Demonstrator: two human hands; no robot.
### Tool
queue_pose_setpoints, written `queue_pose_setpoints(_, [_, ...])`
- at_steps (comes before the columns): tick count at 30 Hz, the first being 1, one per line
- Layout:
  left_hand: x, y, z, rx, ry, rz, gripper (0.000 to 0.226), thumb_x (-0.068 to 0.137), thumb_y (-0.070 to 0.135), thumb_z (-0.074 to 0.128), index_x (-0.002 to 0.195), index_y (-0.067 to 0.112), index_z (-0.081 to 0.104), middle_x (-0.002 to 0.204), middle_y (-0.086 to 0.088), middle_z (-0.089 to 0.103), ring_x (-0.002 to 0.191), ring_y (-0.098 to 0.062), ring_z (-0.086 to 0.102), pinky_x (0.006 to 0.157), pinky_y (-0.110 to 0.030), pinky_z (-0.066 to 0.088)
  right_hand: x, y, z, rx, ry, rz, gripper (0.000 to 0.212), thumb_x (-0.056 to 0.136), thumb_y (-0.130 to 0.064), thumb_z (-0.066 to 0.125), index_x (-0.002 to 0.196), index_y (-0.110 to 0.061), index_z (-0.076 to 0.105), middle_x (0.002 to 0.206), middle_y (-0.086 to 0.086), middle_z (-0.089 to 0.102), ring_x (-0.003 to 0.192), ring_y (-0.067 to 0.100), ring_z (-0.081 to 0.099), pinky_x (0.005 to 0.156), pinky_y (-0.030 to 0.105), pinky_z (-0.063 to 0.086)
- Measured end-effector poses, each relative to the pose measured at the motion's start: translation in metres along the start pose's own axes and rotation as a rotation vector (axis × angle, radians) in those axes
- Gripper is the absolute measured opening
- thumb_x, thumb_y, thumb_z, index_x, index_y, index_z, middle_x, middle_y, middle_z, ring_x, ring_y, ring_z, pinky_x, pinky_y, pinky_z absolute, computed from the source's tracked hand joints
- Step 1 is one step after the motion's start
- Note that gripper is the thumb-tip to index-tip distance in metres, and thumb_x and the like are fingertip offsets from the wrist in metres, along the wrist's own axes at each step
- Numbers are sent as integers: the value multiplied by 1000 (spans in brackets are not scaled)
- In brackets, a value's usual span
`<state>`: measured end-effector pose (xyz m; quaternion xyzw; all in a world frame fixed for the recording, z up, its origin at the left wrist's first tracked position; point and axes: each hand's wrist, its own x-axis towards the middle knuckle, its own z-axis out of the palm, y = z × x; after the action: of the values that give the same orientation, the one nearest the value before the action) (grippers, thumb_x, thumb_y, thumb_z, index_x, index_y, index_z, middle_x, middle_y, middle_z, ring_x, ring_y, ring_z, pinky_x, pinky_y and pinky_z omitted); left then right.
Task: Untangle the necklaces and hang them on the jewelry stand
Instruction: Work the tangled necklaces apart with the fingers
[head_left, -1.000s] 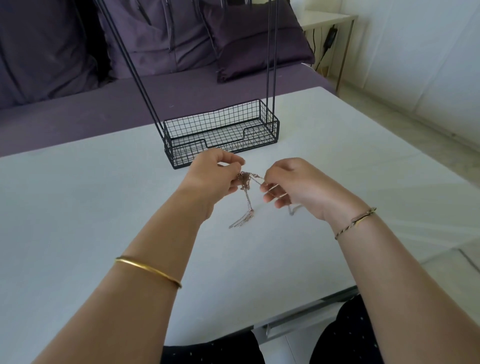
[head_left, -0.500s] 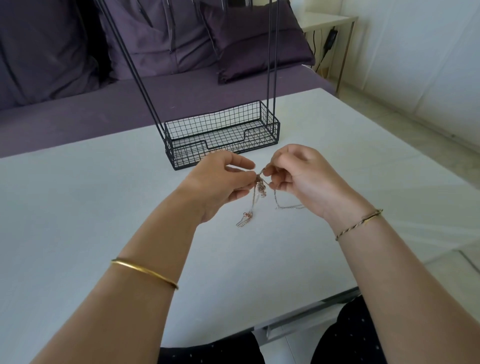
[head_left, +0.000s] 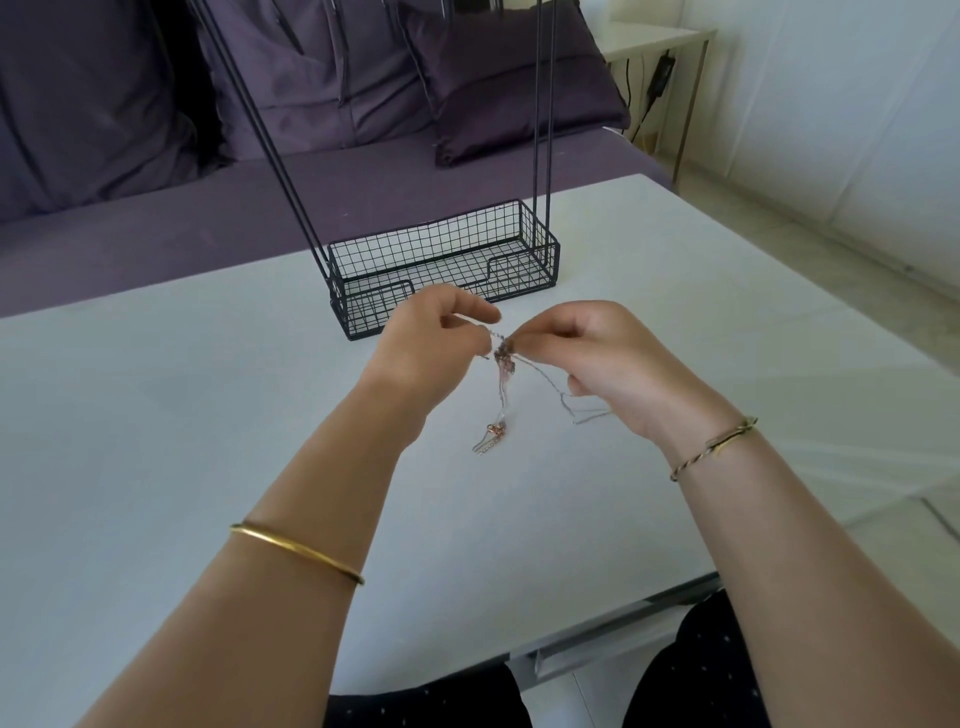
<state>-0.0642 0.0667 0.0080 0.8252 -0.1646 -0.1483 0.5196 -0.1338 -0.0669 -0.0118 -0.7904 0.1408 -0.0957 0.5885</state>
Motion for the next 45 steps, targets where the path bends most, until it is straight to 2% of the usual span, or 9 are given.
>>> queue_pose_setpoints(3, [1,1,2,-79,-15,-30,24,88,-2,50,87,18,62,82,-6,63,95,-25,67,93,-40,52,1,1,1,8,2,-29,8,86,-13,64,80,-17,68,47,-25,53,48,-10,48,47,3,34])
queue_pose_setpoints(9, [1,-1,4,-140,-37,-48,27,91,-5,41,88,13,61,73,-3,59,61,-9,63,85,-32,55,1,1,2,63,17,-16,11,84,-10,63,75,-15,66,55,-15,54,46,0,42,48,16,31])
queue_pose_setpoints(13, [1,-1,5,-195,-48,-66,25,93,-6,40,92,8,60,82,-8,52,59,-11,56,79,-33,58,0,2,3,120,-26,6,10,87,-7,59,78,-11,63,74,7,63,50,12,36,41,17,28])
queue_pose_setpoints(18, [0,-1,4,-212,-54,-125,18,94,-4,45,94,6,61,92,-10,53,68,-12,56,65,-28,58,1,3,2,164,-17,-7,11,89,-7,59,80,-9,64,70,2,63,50,11,38,42,17,29])
queue_pose_setpoints(23, [0,-2,4,-195,-247,-267,18,91,7,58,109,7,60,99,-7,68,85,-17,66,82,-33,53,1,3,2,185,54,-25,13,90,-9,60,79,-10,66,69,5,60,48,11,39,42,18,29])
queue_pose_setpoints(27, [-2,-3,5,-149,-325,-257,21,87,5,65,106,12,59,86,-3,70,76,-11,68,89,-34,46,1,2,0,188,111,-44,15,90,-9,60,76,-13,65,54,-12,57,46,11,38,43,19,31])
queue_pose_setpoints(31, [-2,-2,4,-181,-314,-232,16,87,3,64,102,10,62,76,0,66,66,-9,61,84,-32,52,2,2,-1,186,154,-39,16,91,-10,57,77,-15,63,58,-5,58,43,9,39,40,17,30])
queue_pose_setpoints(40, [-1,-3,-3,-134,-128,-174,9,88,5,63,90,14,65,76,-1,69,67,-11,65,82,-31,53,2,1,-6,166,149,43,18,91,-9,56,74,-13,60,54,-1,45,33,4,29,39,17,23])
queue_pose_setpoints(45, [1,-3,-3,-182,-134,-172,7,90,5,61,91,10,66,76,-2,65,56,-8,51,77,-30,55,4,1,-6,179,188,89,19,90,-8,56,72,-13,59,56,1,44,31,2,33,38,16,21])
